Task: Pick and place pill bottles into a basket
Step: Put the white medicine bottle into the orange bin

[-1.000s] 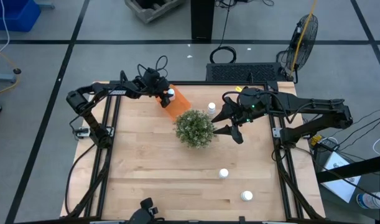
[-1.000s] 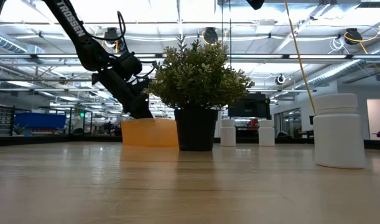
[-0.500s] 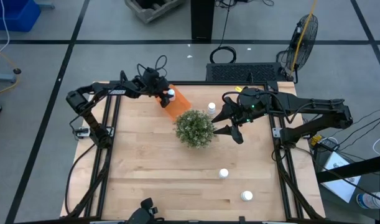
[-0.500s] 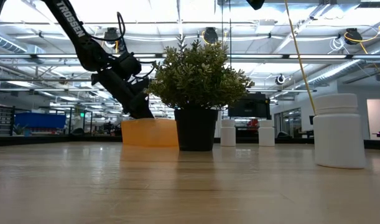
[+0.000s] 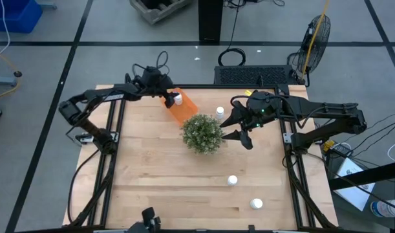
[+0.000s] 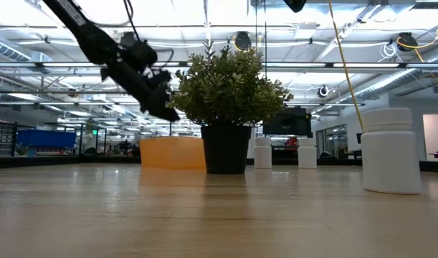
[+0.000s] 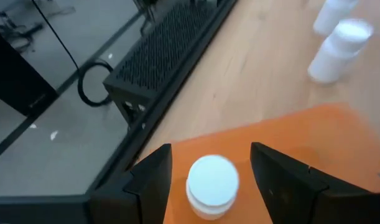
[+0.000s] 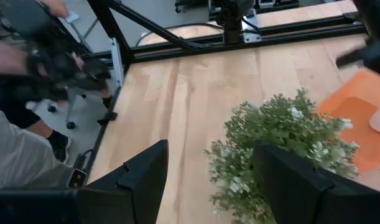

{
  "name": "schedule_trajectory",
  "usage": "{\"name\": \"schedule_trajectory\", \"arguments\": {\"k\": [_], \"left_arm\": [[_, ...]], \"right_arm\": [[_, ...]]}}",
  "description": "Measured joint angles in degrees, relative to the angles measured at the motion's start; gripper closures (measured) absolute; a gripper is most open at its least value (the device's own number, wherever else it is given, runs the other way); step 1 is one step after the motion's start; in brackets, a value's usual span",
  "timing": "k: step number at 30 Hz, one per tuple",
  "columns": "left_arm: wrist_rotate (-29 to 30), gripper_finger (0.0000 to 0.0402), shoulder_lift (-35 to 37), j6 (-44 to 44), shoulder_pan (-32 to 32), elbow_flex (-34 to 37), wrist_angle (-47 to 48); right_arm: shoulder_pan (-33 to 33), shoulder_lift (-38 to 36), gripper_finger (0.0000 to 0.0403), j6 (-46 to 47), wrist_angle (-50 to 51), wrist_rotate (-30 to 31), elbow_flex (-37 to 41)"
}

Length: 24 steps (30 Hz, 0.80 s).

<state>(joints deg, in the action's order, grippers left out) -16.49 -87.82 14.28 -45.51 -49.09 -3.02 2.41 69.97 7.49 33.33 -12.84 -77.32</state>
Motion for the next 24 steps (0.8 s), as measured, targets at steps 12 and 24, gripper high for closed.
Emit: {"name": "schedule_trajectory", "arguments": {"k": [12, 24], "left_arm": [[4.3, 0.0178, 26.0, -0.1, 5.0, 0.0, 13.2], [6.5, 0.0179, 41.4, -9.1, 11.1, 0.0, 21.4]], "right_arm": [[8.4, -5.3, 0.0181, -6.5, 4.9, 2.6, 5.7], [12.6, -17.3, 0.0196, -0.6, -12.7, 2.7, 36.4]]}}
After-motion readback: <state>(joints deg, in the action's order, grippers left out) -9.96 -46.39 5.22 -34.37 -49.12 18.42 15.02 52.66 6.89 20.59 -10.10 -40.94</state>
